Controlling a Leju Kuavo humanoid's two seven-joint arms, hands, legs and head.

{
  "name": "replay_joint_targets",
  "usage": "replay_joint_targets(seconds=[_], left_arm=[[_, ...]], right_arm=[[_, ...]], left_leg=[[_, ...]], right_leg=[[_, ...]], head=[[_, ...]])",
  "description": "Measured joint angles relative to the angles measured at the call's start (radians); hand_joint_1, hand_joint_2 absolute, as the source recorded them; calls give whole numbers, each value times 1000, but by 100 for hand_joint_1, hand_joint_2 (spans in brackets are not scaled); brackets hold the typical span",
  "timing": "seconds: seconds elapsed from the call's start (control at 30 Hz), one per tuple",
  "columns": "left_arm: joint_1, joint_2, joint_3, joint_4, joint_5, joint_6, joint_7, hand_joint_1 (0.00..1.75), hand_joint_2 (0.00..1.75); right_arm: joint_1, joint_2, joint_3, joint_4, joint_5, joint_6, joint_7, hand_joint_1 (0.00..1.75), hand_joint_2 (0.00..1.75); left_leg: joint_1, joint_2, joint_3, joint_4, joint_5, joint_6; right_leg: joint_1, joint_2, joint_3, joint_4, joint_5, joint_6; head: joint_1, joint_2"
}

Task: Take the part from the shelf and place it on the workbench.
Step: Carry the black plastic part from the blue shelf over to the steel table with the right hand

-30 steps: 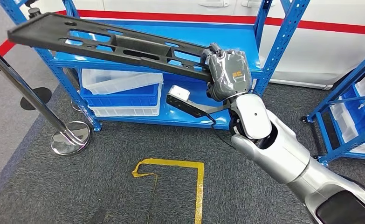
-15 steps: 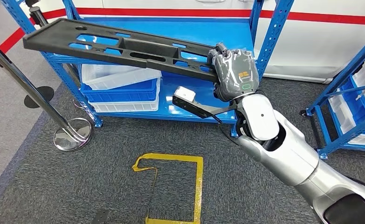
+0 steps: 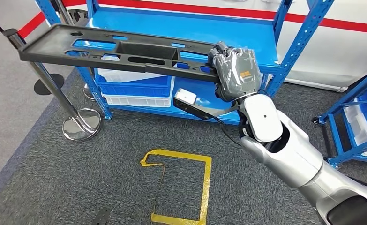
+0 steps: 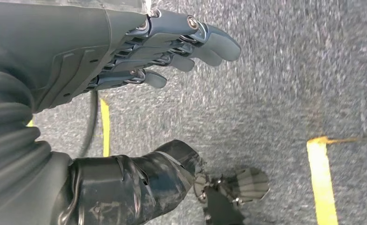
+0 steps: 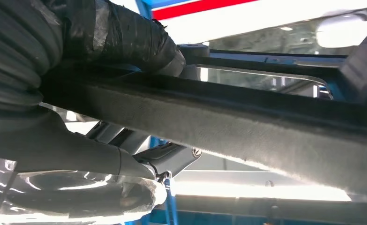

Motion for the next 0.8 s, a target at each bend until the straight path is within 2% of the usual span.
replay_joint_targets(seconds=[0.03, 0.07, 0.1, 0.17, 0.23, 0.3, 0.37, 0.4, 0.43, 0.5, 0.57, 0.6, 0.63, 0.67, 0.7, 0.73, 0.8], left_arm=[[0, 0, -1, 0, -1, 0, -7, 0, 175], [1, 0, -1, 0, -3, 0, -14, 0, 175], [1, -1, -1, 0, -4, 0, -20, 0, 175], [1, -1, -2, 0, -6, 0, -26, 0, 175], [1, -1, -2, 0, -6, 0, -27, 0, 175], [1, -1, -2, 0, -5, 0, -30, 0, 175], [1, -2, -2, 0, -4, -7, -43, 0, 175], [2, -1, -2, 0, -3, -13, -51, 0, 175], [4, -2, -2, 0, -2, -20, -59, 0, 175], [7, -3, -3, 0, 0, -29, -67, 0, 175], [4, -5, -3, 0, 0, -36, -72, 0, 175], [2, -5, -3, 0, 0, -39, -74, 0, 175], [3, -5, -3, 0, 0, -43, -77, 0, 175], [3, -4, -3, 0, 0, -48, -79, 0, 175], [4, -4, -3, 0, 0, -52, -81, 0, 175], [4, -3, -3, 0, 1, -55, -83, 0, 175], [3, -1, -3, 0, 1, -59, -86, 0, 175]], right_arm=[[1, -1, 0, 0, 1, 1, -1, 175, 175], [3, -2, 0, 0, 1, 1, -2, 175, 175], [3, -2, 0, 0, 2, 2, -2, 175, 175], [2, -2, 0, -1, 2, 2, -2, 175, 175], [2, -2, 0, -1, 2, 2, -2, 175, 175], [-1, -3, 0, -3, 2, 2, -2, 175, 175], [-7, -5, 0, -12, 7, 6, -4, 175, 175], [-10, -6, 0, -17, 13, 8, -5, 175, 175], [-13, -7, 0, -22, 18, 12, -6, 175, 175], [-17, -9, 0, -31, 26, 16, -8, 175, 175], [-18, -10, 0, -40, 29, 17, -17, 175, 175], [-18, -11, 0, -44, 28, 16, -24, 175, 175], [-17, -11, 0, -48, 27, 14, -31, 175, 175], [-15, -11, 0, -52, 27, 11, -37, 175, 175], [-13, -12, 0, -55, 27, 8, -43, 175, 175], [-13, -12, 0, -59, 28, 5, -48, 175, 175], [-12, -14, 0, -67, 31, 0, -56, 175, 175]], left_leg=[[-1, -8, -1, 2, -1, 2], [-2, -17, -1, 6, -2, 4], [-3, -26, -1, 10, -4, 5], [-3, -39, -1, 17, -7, 5], [-3, -42, -1, 18, -8, 5], [-3, -50, -3, 26, -12, 3], [2, -76, -23, 45, -15, -9], [3, -89, -34, 51, -14, -17], [4, -91, -45, 57, -14, -26], [3, -57, -64, 96, -38, -40], [7, -17, -115, 204, -91, -56], [11, -11, -143, 262, -111, -61], [13, -8, -160, 297, -118, -65], [14, -6, -161, 299, -109, -66], [15, -2, -143, 263, -84, -66], [15, 7, -108, 199, -52, -64], [6, 39, -44, 75, -13, -51]], right_leg=[[1, 3, -32, 61, -17, -1], [3, 5, -51, 94, -16, -1], [3, 6, -55, 95, 1, -2], [3, 7, -42, 59, 39, -2], [2, 8, -35, 43, 51, -2], [0, 19, -7, -20, 86, -3], [-1, 51, 26, -107, 112, -7], [-3, 60, 34, -130, 113, -10], [-6, 62, 37, -141, 110, -15], [-11, 39, 45, -152, 115, -23], [-10, 17, 48, -155, 117, -26], [-10, 5, 48, -155, 116, -26], [-10, -6, 48, -155, 116, -26], [-11, -16, 48, -155, 116, -26], [-11, -25, 49, -155, 115, -26], [-11, -34, 50, -155, 114, -25], [-8, -49, 53, -157, 114, -19]], head=[[1, 0], [1, 0], [1, 0], [1, 0], [2, 0], [2, 0], [3, 0], [4, 0], [4, 0], [-2, 0], [-9, 0], [-9, 0], [-10, 0], [-10, 0], [-10, 0], [-10, 0], [-10, 0]])
